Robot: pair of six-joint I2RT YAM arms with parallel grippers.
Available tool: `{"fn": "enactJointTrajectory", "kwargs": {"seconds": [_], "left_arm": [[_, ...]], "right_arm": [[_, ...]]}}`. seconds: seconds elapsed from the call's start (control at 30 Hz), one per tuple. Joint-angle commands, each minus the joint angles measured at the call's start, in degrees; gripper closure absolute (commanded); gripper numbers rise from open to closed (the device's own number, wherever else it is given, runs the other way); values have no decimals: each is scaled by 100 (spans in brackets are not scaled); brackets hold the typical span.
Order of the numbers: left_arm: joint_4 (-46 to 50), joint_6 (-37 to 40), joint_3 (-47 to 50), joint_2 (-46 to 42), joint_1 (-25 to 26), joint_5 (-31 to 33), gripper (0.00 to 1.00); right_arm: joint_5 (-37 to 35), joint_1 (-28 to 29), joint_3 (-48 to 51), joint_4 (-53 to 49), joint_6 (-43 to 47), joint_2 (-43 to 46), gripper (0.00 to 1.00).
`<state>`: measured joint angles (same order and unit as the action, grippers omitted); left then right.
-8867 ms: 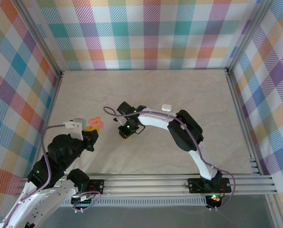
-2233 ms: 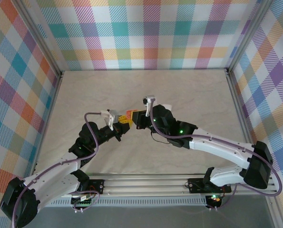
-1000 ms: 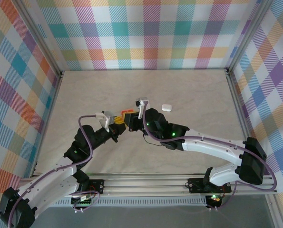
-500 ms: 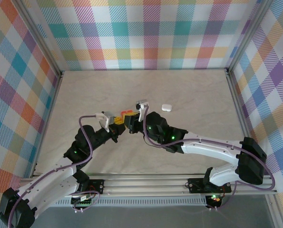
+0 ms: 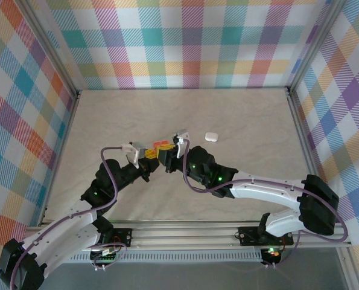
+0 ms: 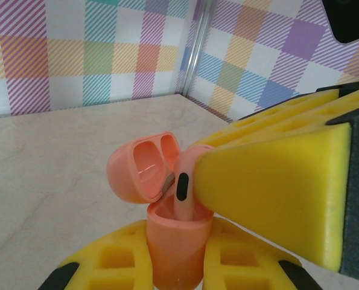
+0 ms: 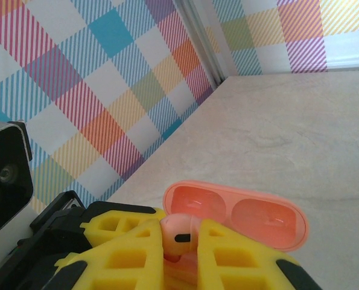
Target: Insert the wireless bluetooth earbuds into the charging case
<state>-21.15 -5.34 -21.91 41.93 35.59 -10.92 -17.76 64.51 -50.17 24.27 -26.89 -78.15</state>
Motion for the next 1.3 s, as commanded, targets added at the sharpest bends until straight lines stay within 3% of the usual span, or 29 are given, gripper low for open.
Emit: {"fn": "enactJointTrajectory", "kwargs": {"seconds": [0.0,1.27], "left_arm": [[-843,-104,-348,16,51,191,100],[-909,0,-627,341,52,134,100]], "right_arm": [[825,246,189,-137,115,1,83],[987,246,68,-408,422,71,67]]}}
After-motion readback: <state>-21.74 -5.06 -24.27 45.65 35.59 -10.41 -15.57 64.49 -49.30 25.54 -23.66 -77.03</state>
